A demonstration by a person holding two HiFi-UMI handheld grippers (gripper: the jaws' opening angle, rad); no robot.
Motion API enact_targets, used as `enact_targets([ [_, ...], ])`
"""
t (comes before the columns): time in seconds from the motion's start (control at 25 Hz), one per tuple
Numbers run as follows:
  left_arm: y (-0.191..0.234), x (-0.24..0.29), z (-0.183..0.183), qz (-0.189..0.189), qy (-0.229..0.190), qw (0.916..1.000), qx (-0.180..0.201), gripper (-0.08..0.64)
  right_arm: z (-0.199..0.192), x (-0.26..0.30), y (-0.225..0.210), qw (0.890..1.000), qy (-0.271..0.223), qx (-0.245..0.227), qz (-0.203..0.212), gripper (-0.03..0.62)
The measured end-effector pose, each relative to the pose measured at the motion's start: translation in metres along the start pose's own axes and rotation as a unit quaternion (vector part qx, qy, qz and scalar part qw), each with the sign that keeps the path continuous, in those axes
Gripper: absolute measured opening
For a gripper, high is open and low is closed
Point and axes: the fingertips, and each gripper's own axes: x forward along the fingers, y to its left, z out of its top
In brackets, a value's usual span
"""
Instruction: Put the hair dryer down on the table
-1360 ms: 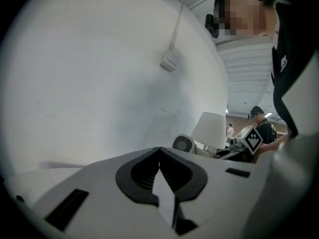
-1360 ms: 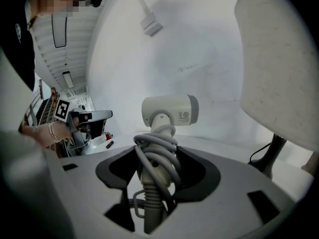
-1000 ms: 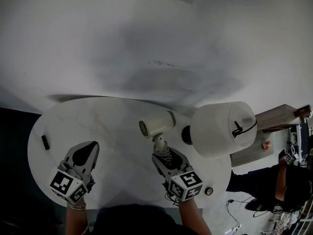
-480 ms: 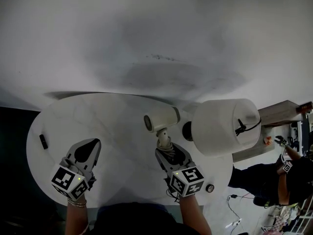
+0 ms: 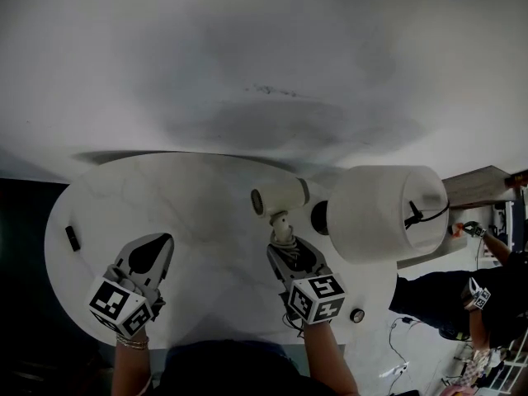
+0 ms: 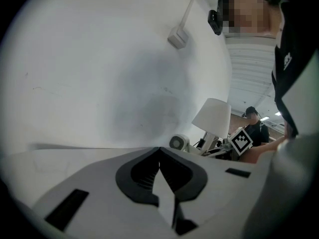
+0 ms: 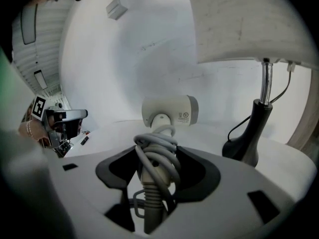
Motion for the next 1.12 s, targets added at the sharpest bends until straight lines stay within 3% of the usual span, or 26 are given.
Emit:
enact_targets([
  [1.12,0.005,0.02,-0.019,-0.008,0.027,0.9994,-0.019,0.017,-0.025,0.024,-0.021,0.998,0.04,0.028,-0.035,0.249],
])
